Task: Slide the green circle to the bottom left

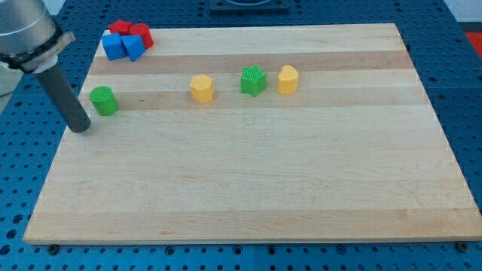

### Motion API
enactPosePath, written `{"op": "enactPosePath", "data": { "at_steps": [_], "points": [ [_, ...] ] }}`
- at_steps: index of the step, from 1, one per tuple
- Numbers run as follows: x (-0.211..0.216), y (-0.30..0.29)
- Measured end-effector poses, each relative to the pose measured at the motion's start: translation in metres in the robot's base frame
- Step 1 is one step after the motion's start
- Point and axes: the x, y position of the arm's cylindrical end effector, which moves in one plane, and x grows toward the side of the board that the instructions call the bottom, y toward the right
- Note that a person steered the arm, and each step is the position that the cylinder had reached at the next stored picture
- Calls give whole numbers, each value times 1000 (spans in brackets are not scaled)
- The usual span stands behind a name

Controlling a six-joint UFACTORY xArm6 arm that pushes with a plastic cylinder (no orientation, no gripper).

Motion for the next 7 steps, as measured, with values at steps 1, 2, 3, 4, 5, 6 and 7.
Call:
{"op": "enactPosePath", "data": {
  "at_steps": [1,2,3,4,5,6,7],
  "points": [
    [-46,-11],
    [-65,1],
    [-46,38],
    [9,46],
    [15,46],
    [-13,52],
    [-17,80]
  ]
}}
